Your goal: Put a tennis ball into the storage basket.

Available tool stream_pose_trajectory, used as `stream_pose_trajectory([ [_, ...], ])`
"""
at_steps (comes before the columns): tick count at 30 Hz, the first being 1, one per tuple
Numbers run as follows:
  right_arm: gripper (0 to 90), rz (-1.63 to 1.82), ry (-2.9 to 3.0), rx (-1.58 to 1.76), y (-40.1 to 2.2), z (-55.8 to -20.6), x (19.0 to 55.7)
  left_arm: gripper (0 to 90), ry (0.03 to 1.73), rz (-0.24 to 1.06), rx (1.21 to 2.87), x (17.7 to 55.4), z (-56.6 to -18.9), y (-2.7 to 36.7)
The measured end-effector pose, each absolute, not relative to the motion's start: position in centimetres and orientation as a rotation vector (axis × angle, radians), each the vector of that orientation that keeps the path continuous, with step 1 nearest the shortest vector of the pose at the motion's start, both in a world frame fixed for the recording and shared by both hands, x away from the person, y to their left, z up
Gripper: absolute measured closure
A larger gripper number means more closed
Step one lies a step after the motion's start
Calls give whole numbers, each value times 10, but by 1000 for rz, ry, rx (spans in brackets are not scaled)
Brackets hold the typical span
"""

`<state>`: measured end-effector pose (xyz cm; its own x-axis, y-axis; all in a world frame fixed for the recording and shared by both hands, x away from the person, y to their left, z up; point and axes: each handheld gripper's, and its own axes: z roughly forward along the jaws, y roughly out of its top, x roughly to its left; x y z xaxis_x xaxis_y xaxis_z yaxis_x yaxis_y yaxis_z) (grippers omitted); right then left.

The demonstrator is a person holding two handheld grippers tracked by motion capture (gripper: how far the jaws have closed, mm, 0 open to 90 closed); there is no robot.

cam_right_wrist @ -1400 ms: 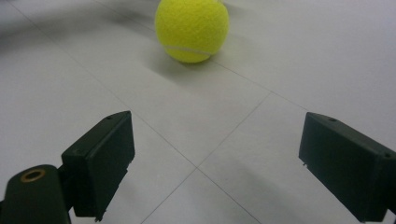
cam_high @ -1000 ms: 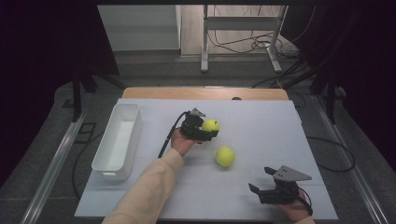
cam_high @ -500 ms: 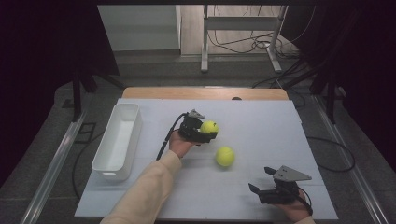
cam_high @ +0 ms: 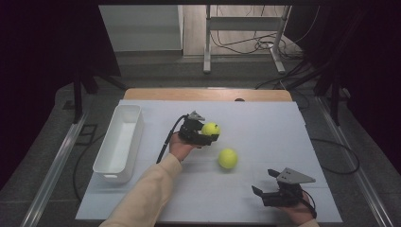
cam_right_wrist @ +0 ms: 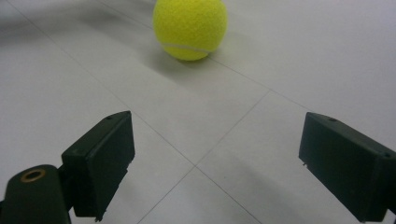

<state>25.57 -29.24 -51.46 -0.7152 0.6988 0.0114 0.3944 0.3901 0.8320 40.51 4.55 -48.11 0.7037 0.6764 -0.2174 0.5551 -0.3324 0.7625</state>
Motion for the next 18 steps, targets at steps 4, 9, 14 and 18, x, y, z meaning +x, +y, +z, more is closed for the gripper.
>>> stream_pose_trajectory([
  [4,108,1247,2312,950,-292,-515,256,265,940,180,2020,403,-479,47],
  [9,108,1246,2312,949,-292,-515,256,265,942,184,2015,401,-479,49],
  [14,108,1245,2312,950,-292,-515,256,265,940,183,2009,398,-478,52],
  [18,108,1244,2312,948,-292,-515,256,264,935,184,2008,396,-477,55],
])
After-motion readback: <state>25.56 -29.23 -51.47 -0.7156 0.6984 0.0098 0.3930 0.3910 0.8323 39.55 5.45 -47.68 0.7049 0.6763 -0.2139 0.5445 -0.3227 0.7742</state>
